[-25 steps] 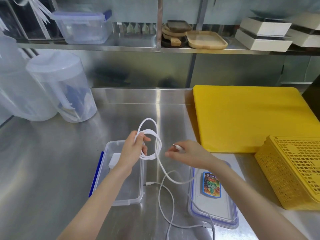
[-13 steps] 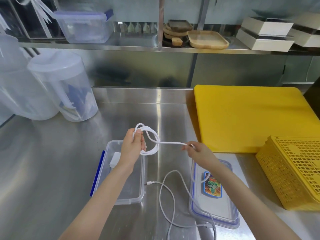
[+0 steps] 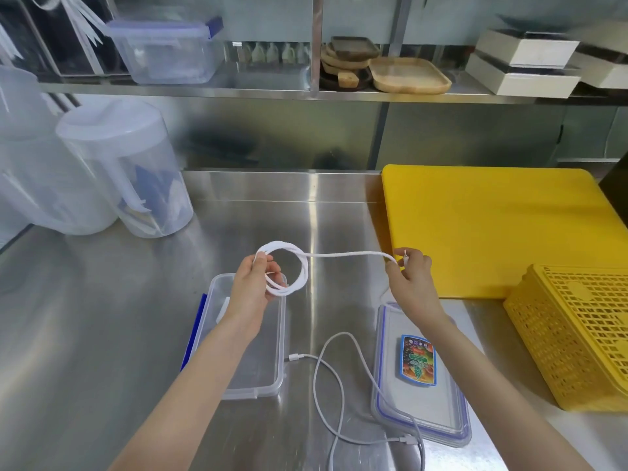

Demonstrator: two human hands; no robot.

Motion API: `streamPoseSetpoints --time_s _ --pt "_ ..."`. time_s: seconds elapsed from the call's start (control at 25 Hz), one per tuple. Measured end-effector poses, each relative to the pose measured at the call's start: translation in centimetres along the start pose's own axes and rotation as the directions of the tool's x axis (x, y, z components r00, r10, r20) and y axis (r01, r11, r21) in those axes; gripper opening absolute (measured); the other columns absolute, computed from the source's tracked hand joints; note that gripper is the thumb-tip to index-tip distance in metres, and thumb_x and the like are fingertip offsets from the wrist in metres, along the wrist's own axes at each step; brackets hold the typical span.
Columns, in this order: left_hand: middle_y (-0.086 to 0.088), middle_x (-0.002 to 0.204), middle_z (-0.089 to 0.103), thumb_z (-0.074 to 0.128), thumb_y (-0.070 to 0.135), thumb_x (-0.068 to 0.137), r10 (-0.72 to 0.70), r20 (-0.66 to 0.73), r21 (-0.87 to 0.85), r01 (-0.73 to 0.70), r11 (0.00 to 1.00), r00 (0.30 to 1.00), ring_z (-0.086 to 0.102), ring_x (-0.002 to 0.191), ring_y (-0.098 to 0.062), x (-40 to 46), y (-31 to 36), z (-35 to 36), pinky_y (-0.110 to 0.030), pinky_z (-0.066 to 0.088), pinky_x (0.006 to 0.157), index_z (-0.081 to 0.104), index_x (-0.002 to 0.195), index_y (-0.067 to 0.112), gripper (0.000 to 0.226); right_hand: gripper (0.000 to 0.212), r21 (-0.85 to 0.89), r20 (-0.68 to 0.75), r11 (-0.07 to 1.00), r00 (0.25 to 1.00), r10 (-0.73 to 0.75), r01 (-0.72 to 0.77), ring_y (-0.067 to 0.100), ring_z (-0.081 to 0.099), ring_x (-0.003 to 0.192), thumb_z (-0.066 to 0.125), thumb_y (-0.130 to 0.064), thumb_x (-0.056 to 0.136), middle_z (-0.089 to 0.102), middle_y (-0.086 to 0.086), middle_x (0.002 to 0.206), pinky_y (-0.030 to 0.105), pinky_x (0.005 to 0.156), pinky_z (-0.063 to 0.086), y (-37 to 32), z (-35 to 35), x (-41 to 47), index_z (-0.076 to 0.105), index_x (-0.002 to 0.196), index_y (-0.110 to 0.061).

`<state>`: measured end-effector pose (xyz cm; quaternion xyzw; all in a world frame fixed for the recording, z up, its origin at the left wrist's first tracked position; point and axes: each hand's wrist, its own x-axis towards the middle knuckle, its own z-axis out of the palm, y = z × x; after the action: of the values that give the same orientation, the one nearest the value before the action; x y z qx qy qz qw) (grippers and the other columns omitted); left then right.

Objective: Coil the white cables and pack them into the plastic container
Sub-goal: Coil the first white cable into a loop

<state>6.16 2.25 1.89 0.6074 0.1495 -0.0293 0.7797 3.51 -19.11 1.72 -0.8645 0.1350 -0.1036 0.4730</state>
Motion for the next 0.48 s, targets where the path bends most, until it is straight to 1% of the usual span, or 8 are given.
streamPoseSetpoints --time_s 0.04,0.12,0.2,0.24,0.32,0.4,0.44,0.48 --pt "0.001 0.064 0.054 0.035 0.020 0.098 -0.068 -0.010 -0.100 0.066 0.993 0.998 0.052 0.048 -0.004 0.1 0.2 0.1 -0.023 0.042 0.059 0.049 0.077 0.017 0.026 0.024 0.029 0.044 0.999 0.999 -0.027 0.026 0.008 0.044 0.073 0.039 -0.013 0.095 0.037 0.004 0.109 0.010 0.055 0.034 -0.2 0.0 -0.2 0.046 0.117 -0.008" --pt "0.004 0.059 0.062 0.039 0.020 0.097 -0.197 0.003 -0.268 0.190 0.944 0.980 0.051 0.061 -0.010 0.1 0.7 0.2 -0.023 0.042 0.062 0.052 0.077 0.017 0.024 0.020 0.018 0.106 0.994 0.988 -0.109 0.108 0.006 0.044 0.066 0.039 -0.013 0.096 0.043 0.002 0.097 0.007 0.052 0.036 -0.6 0.1 -0.7 0.050 0.112 -0.010" --pt "0.003 0.061 0.059 0.042 0.021 0.095 -0.261 0.039 -0.348 0.258 0.901 0.964 0.050 0.065 -0.012 0.1 0.9 0.2 -0.023 0.042 0.067 0.055 0.077 0.016 0.023 0.023 -0.017 0.078 0.986 0.984 -0.161 0.163 0.007 0.046 0.065 0.040 -0.014 0.096 0.047 0.004 0.093 0.006 0.053 0.037 -0.5 0.1 -1.0 0.052 0.116 -0.012" --pt "0.003 0.061 0.055 0.042 0.021 0.095 -0.268 0.063 -0.362 0.272 0.892 0.961 0.049 0.063 -0.012 0.1 0.9 0.1 -0.024 0.041 0.068 0.054 0.076 0.016 0.023 0.026 -0.023 0.044 0.988 0.987 -0.152 0.153 0.007 0.047 0.066 0.041 -0.015 0.096 0.046 0.005 0.097 0.005 0.055 0.037 -0.4 0.1 -1.0 0.052 0.119 -0.014" --pt "0.006 0.050 0.048 0.040 0.022 0.094 -0.259 0.113 -0.359 0.283 0.890 0.959 0.045 0.050 -0.008 0.1 1.0 0.0 -0.022 0.038 0.063 0.051 0.073 0.017 0.025 0.033 -0.027 0.034 0.995 0.995 -0.090 0.091 0.004 0.045 0.073 0.042 -0.017 0.095 0.042 0.007 0.108 0.006 0.058 0.035 -0.5 0.0 -1.1 0.047 0.128 -0.016" --pt "0.008 0.043 0.043 0.038 0.022 0.095 -0.250 0.141 -0.368 0.285 0.885 0.958 0.040 0.047 -0.008 0.1 1.1 0.0 -0.021 0.035 0.061 0.050 0.073 0.016 0.025 0.040 -0.013 0.137 0.998 0.989 -0.057 0.059 0.006 0.043 0.086 0.037 -0.020 0.097 0.040 0.006 0.114 0.008 0.066 0.030 -0.7 0.1 -1.3 0.037 0.136 -0.015" --pt "0.007 0.044 0.044 0.038 0.021 0.095 -0.247 0.145 -0.393 0.285 0.874 0.958 0.040 0.051 -0.009 0.1 1.1 0.1 -0.022 0.036 0.062 0.052 0.075 0.016 0.025 0.040 0.018 0.201 0.996 0.975 -0.089 0.087 0.008 0.044 0.089 0.035 -0.020 0.098 0.044 0.003 0.112 0.010 0.071 0.030 -0.9 0.2 -1.5 0.037 0.137 -0.015" --pt "0.006 0.047 0.045 0.039 0.021 0.096 -0.247 0.143 -0.418 0.285 0.863 0.958 0.040 0.055 -0.010 0.0 1.1 0.3 -0.023 0.038 0.065 0.054 0.077 0.015 0.025 0.037 0.065 0.265 0.988 0.952 -0.155 0.143 0.008 0.047 0.086 0.034 -0.020 0.098 0.051 -0.002 0.104 0.014 0.072 0.034 -1.3 0.3 -1.9 0.041 0.135 -0.017"
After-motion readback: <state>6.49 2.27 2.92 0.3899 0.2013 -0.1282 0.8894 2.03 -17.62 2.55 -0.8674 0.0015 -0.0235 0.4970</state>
